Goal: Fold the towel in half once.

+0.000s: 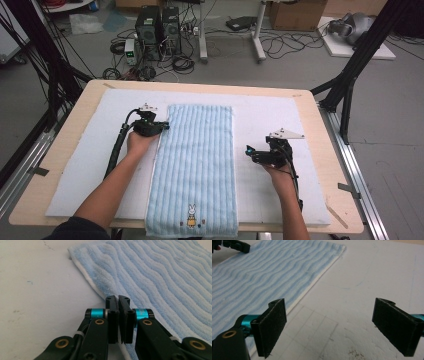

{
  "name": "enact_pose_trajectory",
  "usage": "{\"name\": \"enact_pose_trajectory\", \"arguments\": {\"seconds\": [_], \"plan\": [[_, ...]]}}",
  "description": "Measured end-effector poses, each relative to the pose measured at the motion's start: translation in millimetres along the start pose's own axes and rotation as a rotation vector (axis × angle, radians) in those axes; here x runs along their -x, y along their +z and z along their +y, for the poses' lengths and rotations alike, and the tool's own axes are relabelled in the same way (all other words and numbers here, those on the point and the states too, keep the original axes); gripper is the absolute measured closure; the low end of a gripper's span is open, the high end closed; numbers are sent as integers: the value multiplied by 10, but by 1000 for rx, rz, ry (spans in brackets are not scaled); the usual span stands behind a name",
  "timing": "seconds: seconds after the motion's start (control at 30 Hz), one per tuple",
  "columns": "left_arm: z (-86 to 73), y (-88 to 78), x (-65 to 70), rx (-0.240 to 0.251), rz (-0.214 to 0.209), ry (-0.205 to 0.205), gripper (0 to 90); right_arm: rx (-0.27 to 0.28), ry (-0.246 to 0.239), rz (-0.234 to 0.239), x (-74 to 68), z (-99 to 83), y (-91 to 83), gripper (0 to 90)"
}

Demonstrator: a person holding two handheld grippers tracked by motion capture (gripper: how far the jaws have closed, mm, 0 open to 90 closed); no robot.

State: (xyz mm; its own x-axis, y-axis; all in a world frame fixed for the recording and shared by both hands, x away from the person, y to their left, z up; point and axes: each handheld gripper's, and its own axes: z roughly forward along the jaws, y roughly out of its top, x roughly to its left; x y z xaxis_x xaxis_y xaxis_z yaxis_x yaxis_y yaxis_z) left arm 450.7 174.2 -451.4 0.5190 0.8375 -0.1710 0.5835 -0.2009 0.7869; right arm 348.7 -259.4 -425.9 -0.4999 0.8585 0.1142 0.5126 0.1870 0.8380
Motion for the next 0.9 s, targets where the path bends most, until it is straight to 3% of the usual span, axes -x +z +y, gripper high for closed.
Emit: {"name": "enact_pose_trajectory", "arguments": {"seconds": [0.2, 0.27, 0.37, 0.5, 0.63, 0.77, 0.83, 0.9], "plan": [[-9, -17, -39, 18, -24, -24, 859, -18, 10, 20, -19, 113, 176, 114], [-12, -28, -52, 25, -34, -35, 860, -50, 39, 31, 5, 174, 375, 116], [-17, -35, -79, 24, -37, -45, 860, -84, 53, 39, 4, 226, 508, 191], [-18, -35, -88, 24, -43, -50, 859, -112, 54, 59, -34, 376, 790, 399], [-20, -35, -94, 26, -47, -59, 859, -168, 29, 35, -84, 442, 1010, 484], [-21, -35, -93, 19, -45, -52, 859, -187, 11, 5, -133, 463, 1116, 572], [-20, -32, -87, 18, -43, -51, 859, -188, -40, -40, -166, 470, 1133, 685], [-21, -30, -82, 21, -42, -52, 860, -193, -41, -34, -173, 479, 1140, 835]]}}
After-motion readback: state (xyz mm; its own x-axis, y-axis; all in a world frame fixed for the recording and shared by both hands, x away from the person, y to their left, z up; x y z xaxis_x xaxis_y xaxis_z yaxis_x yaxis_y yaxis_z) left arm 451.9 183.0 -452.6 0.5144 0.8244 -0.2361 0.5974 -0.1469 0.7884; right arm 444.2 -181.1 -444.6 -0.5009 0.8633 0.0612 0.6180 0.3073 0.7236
